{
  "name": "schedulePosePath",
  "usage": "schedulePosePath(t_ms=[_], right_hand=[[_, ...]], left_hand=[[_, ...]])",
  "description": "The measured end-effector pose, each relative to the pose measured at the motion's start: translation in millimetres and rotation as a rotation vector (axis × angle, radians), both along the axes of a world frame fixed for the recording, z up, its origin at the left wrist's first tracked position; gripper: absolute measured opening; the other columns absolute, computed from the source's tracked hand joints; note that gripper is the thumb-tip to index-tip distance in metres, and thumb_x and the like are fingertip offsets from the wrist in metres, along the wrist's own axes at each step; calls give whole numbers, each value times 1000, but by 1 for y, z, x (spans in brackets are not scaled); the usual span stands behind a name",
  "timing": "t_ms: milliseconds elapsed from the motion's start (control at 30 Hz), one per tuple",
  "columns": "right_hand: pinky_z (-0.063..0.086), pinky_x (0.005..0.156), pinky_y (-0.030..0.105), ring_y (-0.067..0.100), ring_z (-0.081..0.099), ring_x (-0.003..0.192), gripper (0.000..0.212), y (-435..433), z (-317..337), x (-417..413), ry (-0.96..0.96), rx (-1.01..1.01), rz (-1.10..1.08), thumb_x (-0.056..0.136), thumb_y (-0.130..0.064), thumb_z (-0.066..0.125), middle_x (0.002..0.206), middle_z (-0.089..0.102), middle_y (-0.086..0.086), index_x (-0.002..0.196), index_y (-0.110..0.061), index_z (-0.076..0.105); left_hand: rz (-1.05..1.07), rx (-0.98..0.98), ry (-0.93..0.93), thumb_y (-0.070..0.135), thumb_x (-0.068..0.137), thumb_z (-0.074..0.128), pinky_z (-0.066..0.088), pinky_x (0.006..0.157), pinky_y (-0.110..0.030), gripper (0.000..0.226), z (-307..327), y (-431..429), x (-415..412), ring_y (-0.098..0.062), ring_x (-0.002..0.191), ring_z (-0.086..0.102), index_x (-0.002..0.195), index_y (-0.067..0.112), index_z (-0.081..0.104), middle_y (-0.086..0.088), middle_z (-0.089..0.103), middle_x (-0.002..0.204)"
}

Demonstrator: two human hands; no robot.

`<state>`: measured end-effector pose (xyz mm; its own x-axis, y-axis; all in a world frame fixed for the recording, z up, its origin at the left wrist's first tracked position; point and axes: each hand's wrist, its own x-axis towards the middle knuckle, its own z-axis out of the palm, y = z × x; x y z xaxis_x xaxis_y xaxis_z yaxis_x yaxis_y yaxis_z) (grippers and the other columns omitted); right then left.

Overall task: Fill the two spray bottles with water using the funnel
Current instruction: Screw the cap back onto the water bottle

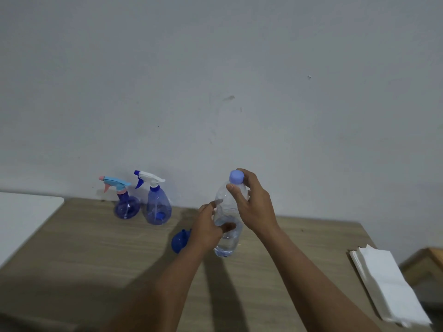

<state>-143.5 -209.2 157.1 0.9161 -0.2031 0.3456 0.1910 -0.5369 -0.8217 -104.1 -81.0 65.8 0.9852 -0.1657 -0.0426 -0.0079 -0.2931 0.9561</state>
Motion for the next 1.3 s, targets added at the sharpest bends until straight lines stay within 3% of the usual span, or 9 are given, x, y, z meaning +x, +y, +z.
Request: schedulePosePath(t_ms=[200, 300, 433, 567, 700, 867, 1100, 1200, 1300], right_hand=[[33, 105, 8, 2, 34, 140, 96, 12, -46, -14, 53, 20, 10, 87, -48, 73, 160, 29, -13, 158, -40, 10], [35, 82, -4, 5, 40, 132, 108, 22, -63, -16, 71, 88, -61, 84, -41, 79, 158, 27, -5, 158, -43, 0], [30, 90, -3, -6, 33, 136, 119, 27, -90, -13, 9, 115, -136, 80, -32, 85, 160, 22, -8, 151, -52, -8], [29, 85, -9, -34, 29, 119, 113, 28, -112, -4, -54, 82, -158, 85, -24, 82, 147, 23, -31, 154, -47, -5], [39, 84, 8, -12, 41, 115, 113, 25, -110, 2, -60, -73, -214, 87, -33, 79, 150, 47, 0, 143, -67, -12], [48, 81, 28, 5, 53, 115, 107, 22, -107, 12, -89, -115, -225, 87, -35, 78, 139, 55, 3, 144, -68, -6], [47, 89, 25, 13, 54, 125, 103, 16, -110, 44, -117, -79, -236, 90, -35, 75, 145, 51, 2, 146, -66, -6], [37, 88, 2, 4, 51, 122, 102, 13, -111, 65, -117, -53, -217, 90, -34, 75, 140, 51, -5, 146, -65, -4], [33, 86, -5, -5, 47, 115, 102, 14, -112, 82, -110, -21, -203, 90, -32, 75, 133, 51, -8, 147, -65, -3]], left_hand=[[-47, 27, -5, 14, 74, 86, 57, 92, -31, 63, -9, 14, -5, -6, 110, 60, 127, 34, 58, 16, 63, 117], [-1, 108, -61, 11, 73, 78, 54, 98, -34, 73, -21, 32, -10, -15, 121, 60, 140, 26, 52, 7, 61, 131], [193, 353, -142, 25, 79, 76, 41, 90, -23, 69, -50, 68, -11, -20, 120, 58, 143, 25, 49, 1, 58, 135], [148, 533, -116, 40, 76, 81, 43, 101, -35, 82, -94, 94, 0, -26, 126, 53, 146, 19, 43, -5, 54, 138], [85, 578, -122, 49, 71, 77, 50, 96, -38, 74, -119, 96, 14, -23, 114, 59, 135, 23, 51, 1, 62, 125], [96, 545, -131, 39, 76, 75, 50, 91, -34, 51, -125, 90, 33, -19, 104, 62, 123, 24, 62, 5, 66, 115], [99, 552, -159, 39, 77, 77, 50, 88, -30, 46, -122, 79, 71, -17, 99, 63, 119, 26, 63, 7, 68, 111], [110, 576, -178, 41, 79, 75, 53, 88, -35, 41, -122, 76, 90, -16, 98, 63, 116, 28, 62, 9, 67, 110], [100, 598, -192, 39, 81, 75, 54, 84, -39, 34, -120, 69, 106, -17, 95, 63, 110, 27, 61, 9, 66, 106]])
